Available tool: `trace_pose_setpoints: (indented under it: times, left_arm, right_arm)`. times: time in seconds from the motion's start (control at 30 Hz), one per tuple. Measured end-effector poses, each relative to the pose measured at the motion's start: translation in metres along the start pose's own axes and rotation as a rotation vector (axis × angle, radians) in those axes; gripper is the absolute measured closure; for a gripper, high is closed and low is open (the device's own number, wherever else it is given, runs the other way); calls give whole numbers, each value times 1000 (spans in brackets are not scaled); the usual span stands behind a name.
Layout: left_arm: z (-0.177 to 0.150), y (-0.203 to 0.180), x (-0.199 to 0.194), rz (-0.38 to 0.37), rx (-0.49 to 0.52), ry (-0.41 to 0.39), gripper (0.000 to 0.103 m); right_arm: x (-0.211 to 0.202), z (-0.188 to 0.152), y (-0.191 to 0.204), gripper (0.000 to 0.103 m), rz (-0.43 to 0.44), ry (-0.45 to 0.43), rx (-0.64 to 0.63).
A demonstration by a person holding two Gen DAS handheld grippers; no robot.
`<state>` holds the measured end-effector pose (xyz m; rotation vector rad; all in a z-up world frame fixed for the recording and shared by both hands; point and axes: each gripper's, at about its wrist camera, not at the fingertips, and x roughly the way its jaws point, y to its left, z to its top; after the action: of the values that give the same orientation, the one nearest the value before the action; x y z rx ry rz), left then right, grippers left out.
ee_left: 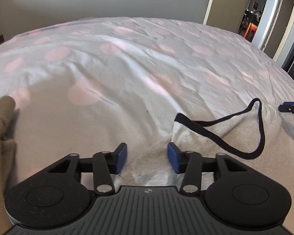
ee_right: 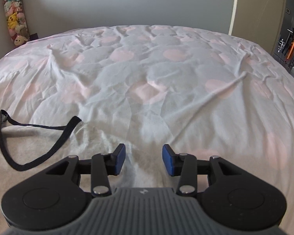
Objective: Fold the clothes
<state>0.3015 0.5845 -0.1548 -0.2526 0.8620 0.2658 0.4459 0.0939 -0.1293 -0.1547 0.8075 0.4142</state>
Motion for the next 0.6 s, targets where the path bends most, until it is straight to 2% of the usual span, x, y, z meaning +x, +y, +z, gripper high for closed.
trace_pose_setpoints:
  times: [0.07,0.13,0.17,0.2,0.23,0.27,0.4,0.43,0.5,0.6]
  left_arm:
    - [-5,3,5,-2,-11,-8,79]
    - [-9,5,3,-9,-17,-30,97]
    - [-9,6,2,-16,-21,-39,101]
    - [-9,6,0,-20,-22,-49,102]
    - [-9,5,-1,-21,-17,-60,102]
    - [-7,4,-5,-13,-8,-79,102]
    - [8,2,-26,37,-9,-207,103]
    - [14,3,-28,53,-5,-220,103]
    - [24,2,-24,85,14,-214,103]
    - [29,0,-2,124,41,-153,103]
  right_arm:
    - [6,0,-2,58,18,8,5]
    - [12,0,-3,59,35,15,10]
    - [15,0,-4,59,44,19,12]
    - [18,0,-5,69,53,23,15]
    - [21,1,-5,86,61,27,17]
    - [21,1,-5,93,67,27,13]
    - [23,3,-3,94,45,13,3]
    - [24,4,-3,98,39,10,4]
    - [26,5,-3,98,26,5,6]
    - [30,6,-3,98,7,-2,9]
